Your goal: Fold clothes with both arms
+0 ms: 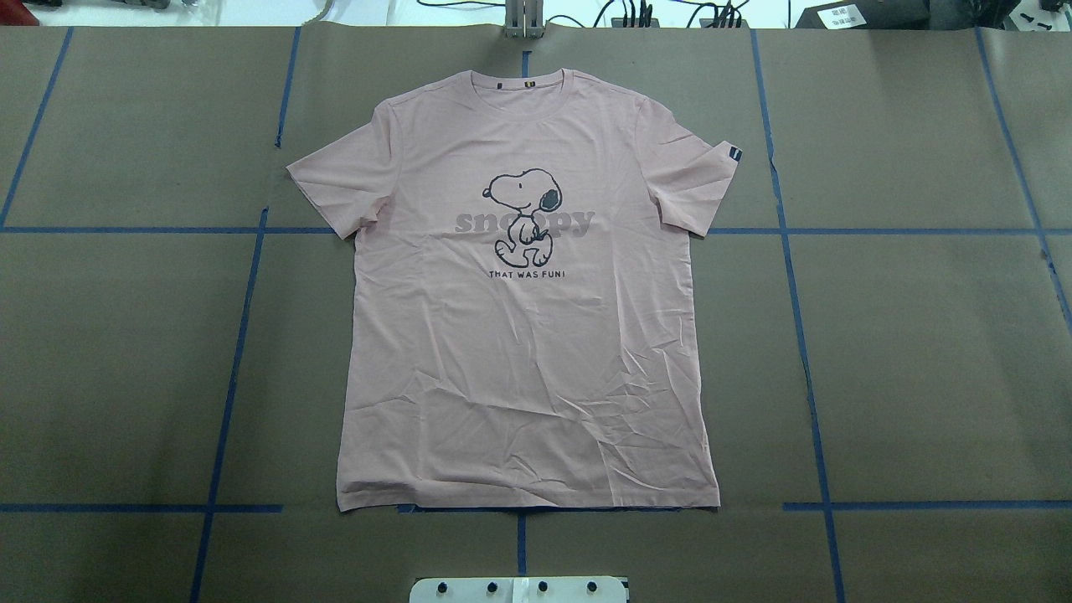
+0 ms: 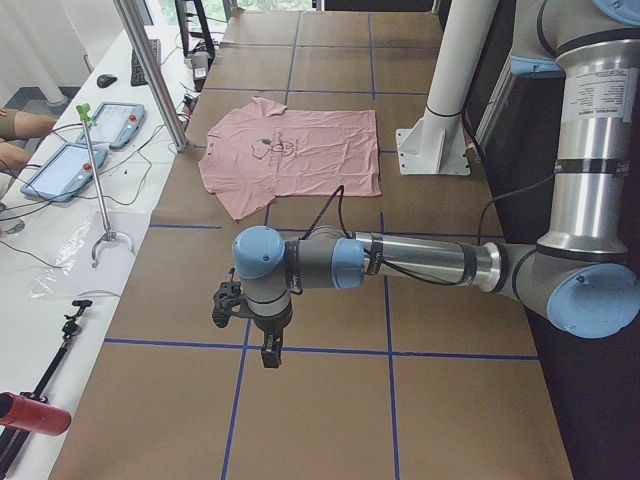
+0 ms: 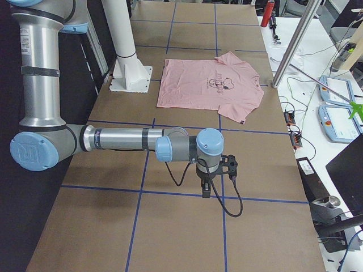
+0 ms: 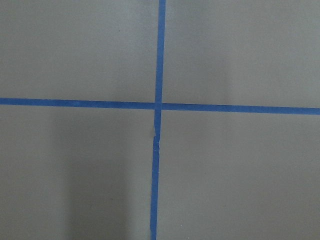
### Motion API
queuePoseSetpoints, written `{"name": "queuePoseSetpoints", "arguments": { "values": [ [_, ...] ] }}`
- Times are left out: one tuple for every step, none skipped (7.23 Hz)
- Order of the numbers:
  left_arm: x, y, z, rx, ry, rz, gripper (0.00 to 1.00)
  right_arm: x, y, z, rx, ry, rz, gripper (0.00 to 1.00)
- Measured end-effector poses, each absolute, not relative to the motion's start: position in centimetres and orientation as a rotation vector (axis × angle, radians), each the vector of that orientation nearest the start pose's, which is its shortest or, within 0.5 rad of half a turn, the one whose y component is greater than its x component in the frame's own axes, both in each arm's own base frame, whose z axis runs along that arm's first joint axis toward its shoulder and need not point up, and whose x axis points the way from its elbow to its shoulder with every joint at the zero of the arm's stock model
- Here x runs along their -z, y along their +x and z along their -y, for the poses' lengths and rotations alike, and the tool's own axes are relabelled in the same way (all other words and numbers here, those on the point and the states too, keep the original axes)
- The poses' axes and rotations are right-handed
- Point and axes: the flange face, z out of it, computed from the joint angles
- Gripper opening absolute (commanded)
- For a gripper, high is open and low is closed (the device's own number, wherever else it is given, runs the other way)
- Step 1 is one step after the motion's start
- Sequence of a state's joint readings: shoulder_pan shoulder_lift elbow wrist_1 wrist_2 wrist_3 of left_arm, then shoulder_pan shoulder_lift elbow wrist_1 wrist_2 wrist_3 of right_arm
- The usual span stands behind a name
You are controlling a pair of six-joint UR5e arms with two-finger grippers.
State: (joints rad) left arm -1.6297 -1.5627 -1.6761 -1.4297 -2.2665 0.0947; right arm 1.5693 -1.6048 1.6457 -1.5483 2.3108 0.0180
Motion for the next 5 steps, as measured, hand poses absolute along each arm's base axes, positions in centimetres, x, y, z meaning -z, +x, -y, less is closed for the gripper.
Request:
{"name": "queuePoseSetpoints", "arguments": {
  "values": [
    [-63.0, -9.8, 47.7, -0.021, 0.014, -0.697, 1.0, -63.6, 6.7, 48.3, 0.01, 0.056, 0.738, 1.0],
    [-62.6, -9.8, 48.0, -0.025, 0.025, -0.697, 1.0, -62.7, 6.7, 48.8, 0.012, 0.069, 0.744, 1.0],
    [-61.3, -9.9, 49.1, -0.038, 0.06, -0.695, 1.0, -61.0, 6.1, 50.3, 0.024, 0.094, 0.749, 1.0],
    [-58.3, -9.9, 51.3, -0.064, 0.129, -0.693, 1.0, -58.2, 4.3, 52.9, 0.057, 0.131, 0.755, 1.0],
    [-54.5, -9.8, 53.9, -0.099, 0.216, -0.716, 1.0, -54.8, 0.8, 55.7, 0.103, 0.17, 0.768, 1.0]
  ]
}}
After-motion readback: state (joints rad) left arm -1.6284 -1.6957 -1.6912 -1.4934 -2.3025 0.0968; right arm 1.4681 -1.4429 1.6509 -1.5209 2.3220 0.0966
